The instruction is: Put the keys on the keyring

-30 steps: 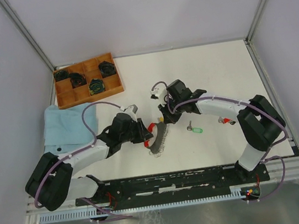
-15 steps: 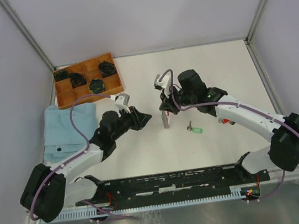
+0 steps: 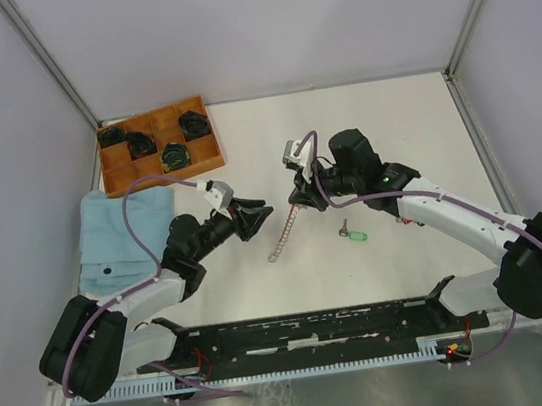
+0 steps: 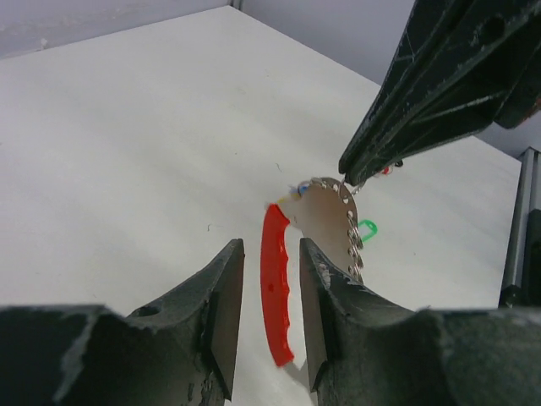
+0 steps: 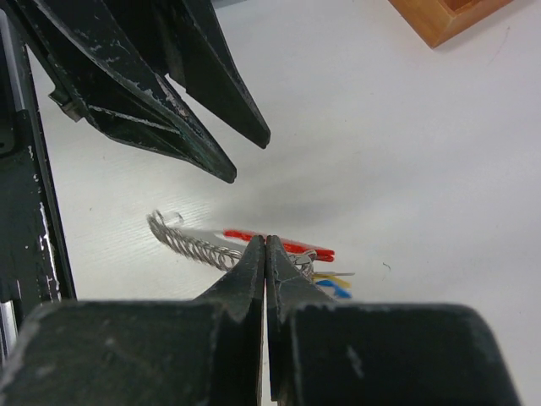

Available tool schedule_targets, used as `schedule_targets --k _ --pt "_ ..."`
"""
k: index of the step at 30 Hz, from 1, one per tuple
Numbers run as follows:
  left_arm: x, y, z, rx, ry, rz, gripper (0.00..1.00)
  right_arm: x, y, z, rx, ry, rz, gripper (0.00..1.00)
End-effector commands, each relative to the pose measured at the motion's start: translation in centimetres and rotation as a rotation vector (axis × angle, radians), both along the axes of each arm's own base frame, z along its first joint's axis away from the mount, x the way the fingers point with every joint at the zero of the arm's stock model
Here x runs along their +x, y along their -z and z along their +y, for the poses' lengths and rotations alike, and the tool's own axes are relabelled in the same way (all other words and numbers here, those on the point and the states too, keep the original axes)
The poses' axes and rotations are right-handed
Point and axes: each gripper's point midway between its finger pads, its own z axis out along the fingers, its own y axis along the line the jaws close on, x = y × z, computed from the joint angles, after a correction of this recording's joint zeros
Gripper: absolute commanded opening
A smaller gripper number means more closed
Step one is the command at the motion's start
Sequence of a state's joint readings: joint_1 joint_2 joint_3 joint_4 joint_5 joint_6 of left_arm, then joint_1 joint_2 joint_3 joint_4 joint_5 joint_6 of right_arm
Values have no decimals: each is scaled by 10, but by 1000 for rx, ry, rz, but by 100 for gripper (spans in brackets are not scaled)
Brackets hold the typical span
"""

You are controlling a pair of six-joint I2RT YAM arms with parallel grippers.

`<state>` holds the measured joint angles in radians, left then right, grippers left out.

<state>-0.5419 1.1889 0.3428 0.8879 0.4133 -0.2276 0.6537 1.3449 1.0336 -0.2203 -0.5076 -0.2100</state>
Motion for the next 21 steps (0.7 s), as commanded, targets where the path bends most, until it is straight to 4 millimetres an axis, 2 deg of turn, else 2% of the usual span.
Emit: schedule_targets --k 1,10,15,21 --pt "-7 -29 -5 20 94 -252 40 -2 -37 6 90 -57 -133 1" --pt "-24 -33 -24 22 272 -323 39 -9 -31 15 79 -188 -182 1" --pt "-22 -34 -25 21 268 -339 39 -14 -30 21 95 -249 -194 1" --pt "-32 -32 -32 17 343 -365 38 -17 -30 24 112 -275 -185 1"
